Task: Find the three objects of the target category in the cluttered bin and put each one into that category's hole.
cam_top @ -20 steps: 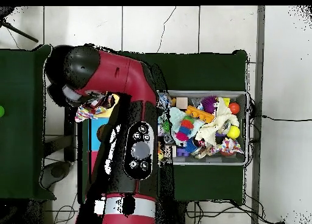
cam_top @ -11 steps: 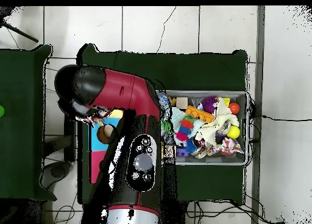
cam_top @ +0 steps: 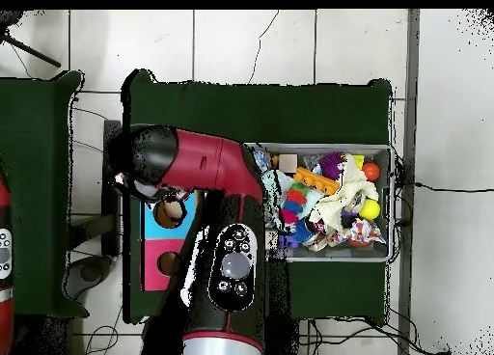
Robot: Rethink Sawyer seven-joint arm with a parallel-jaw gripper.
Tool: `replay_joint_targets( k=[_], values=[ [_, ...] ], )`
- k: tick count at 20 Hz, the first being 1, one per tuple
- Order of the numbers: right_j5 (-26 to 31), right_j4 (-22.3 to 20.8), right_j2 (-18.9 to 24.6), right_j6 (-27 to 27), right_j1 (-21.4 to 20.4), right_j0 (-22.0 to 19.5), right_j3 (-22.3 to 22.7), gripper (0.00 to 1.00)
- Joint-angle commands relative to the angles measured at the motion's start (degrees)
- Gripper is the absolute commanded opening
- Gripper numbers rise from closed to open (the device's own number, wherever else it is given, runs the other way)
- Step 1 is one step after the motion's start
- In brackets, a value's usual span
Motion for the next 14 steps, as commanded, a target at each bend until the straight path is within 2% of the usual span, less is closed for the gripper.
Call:
replay_joint_targets(
  k=[1,9,14],
  values=[
    [-4.78,-4.47,5.76,-5.47,2.49,-3.07,7.62,0.0],
    [-4.49,-5.13,5.56,2.46,9.86,-2.11,0.23,0.0],
    [-3.54,-3.84,4.18,8.49,15.68,-1.07,-7.24,0.0]
  ],
)
